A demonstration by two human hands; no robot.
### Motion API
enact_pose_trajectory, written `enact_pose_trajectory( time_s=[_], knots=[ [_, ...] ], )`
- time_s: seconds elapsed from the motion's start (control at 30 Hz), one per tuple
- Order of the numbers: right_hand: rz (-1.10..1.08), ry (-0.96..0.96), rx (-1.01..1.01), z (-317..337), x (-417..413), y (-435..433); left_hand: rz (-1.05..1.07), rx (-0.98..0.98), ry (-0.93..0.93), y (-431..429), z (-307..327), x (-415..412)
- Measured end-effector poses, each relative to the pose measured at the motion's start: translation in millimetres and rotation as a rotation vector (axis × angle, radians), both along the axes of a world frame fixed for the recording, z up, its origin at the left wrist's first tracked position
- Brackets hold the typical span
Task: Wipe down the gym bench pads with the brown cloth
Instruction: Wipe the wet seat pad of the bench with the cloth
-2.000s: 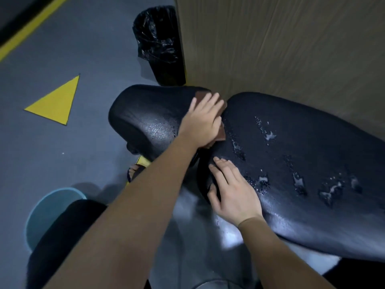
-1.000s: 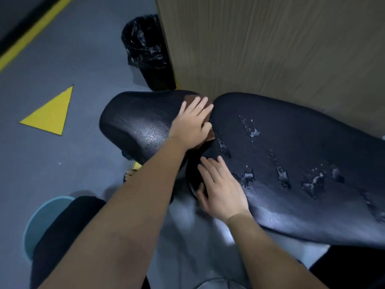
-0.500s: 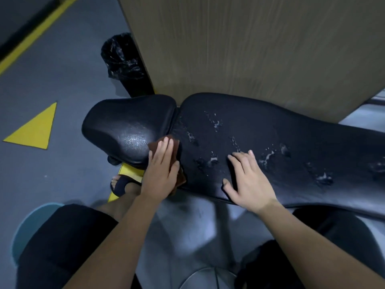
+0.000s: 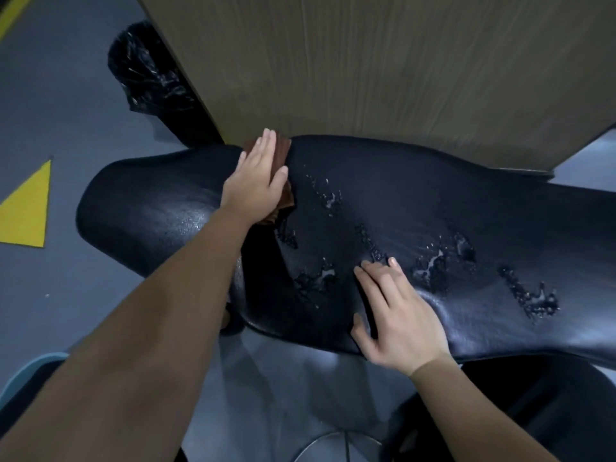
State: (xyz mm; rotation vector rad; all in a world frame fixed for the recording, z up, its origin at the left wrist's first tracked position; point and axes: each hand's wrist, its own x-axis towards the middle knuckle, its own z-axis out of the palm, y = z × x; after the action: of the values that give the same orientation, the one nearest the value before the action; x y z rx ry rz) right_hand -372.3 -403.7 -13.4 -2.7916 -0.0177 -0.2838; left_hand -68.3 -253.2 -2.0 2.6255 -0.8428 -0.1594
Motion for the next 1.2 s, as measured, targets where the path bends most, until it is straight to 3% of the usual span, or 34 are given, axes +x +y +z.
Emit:
enact_pose_trajectory(
  time_s=[0.13, 0.27, 0.43, 0.63, 0.93, 1.07, 1.2],
  knots=[
    [0.0, -0.029, -0.003, 1, 1, -1, 0.055, 0.012, 0.007, -8, 2, -8],
    [-0.009, -0.051, 0.012, 2, -2, 2, 0.052, 0.026, -0.017, 5, 2, -76],
    [-0.038, -0.018, 0.003, 8, -6, 6, 0.229, 0.017, 0.008, 18, 3, -173],
    [-0.086, -0.052, 0.038, 14, -10, 9, 0.323, 0.033, -0.055, 24, -1, -221],
    [-0.049, -0.101, 0.001, -3, -4, 4, 0.144, 0.07, -0.043, -1, -4, -91],
    [-0.026, -0.082, -0.015, -6, -7, 4, -0.097, 0.08, -0.021, -34, 0, -15],
    [-0.017, -0.053, -0.007, -6, -5, 2, -0.206, 0.136, -0.023, -71, 3, 24]
  ],
)
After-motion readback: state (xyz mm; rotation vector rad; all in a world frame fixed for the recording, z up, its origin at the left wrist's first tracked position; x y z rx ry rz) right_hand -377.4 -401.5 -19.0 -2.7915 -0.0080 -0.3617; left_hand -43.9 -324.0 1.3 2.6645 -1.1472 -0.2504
